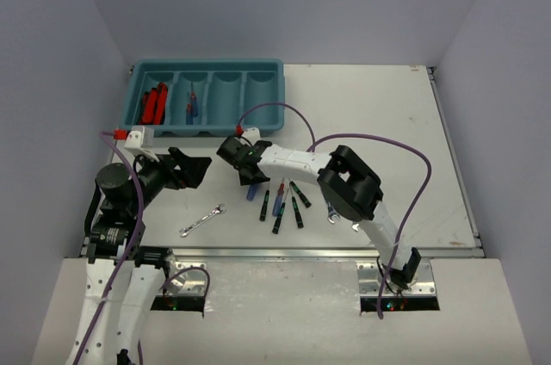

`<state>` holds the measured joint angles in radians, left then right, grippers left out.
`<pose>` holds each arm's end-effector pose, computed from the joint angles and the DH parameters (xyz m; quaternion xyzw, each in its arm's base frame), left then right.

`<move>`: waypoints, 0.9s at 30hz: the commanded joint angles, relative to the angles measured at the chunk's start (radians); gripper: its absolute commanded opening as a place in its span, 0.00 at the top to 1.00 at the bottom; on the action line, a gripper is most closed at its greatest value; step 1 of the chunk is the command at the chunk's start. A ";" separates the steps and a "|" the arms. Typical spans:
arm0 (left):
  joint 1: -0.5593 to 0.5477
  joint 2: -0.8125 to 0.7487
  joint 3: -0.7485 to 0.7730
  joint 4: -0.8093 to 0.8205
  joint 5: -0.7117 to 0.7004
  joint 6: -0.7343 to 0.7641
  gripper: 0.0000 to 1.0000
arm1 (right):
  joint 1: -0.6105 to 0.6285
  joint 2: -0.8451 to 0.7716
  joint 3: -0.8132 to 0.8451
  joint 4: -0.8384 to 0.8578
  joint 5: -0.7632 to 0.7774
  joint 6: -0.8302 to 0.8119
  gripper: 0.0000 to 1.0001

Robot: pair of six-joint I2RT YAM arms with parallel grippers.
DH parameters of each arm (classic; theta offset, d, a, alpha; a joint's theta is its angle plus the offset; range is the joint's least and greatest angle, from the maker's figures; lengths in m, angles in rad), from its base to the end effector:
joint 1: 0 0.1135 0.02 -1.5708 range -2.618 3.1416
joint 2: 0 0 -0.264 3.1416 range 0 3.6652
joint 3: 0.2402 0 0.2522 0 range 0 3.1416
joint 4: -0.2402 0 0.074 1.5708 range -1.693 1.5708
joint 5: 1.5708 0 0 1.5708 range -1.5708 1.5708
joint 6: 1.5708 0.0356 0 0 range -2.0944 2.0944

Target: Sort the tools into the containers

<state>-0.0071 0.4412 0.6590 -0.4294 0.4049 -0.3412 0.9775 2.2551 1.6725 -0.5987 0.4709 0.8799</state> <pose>0.1117 -0.0148 0.3153 -0.0021 0.7723 -0.2607 0.5792 0.2731 0.3762 0.1356 -0.0014 0.9551 0.0136 0.2960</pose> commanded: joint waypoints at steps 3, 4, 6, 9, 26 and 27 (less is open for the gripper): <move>-0.007 0.008 -0.008 0.057 0.012 0.013 0.00 | 0.005 0.048 0.049 0.014 -0.007 -0.006 0.62; -0.007 0.009 -0.009 0.057 0.010 0.013 0.00 | 0.006 0.054 0.046 0.014 -0.013 -0.001 0.63; -0.007 0.010 -0.009 0.057 0.005 0.011 0.00 | 0.006 0.056 0.029 0.015 -0.021 0.018 0.70; -0.007 0.015 -0.008 0.056 -0.006 0.010 0.00 | 0.011 0.037 -0.018 0.034 -0.039 0.038 0.85; -0.007 0.005 -0.150 0.270 0.209 -0.178 0.00 | 0.046 -0.586 -0.590 0.597 -0.353 -0.266 1.00; -0.007 0.011 -0.198 0.361 0.263 -0.232 0.00 | 0.046 -0.653 -0.656 0.666 -0.367 -0.305 1.00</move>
<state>-0.0078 0.4311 0.5778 -0.2956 0.5036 -0.4297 1.0235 1.7907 1.1315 -0.2334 0.2066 0.7332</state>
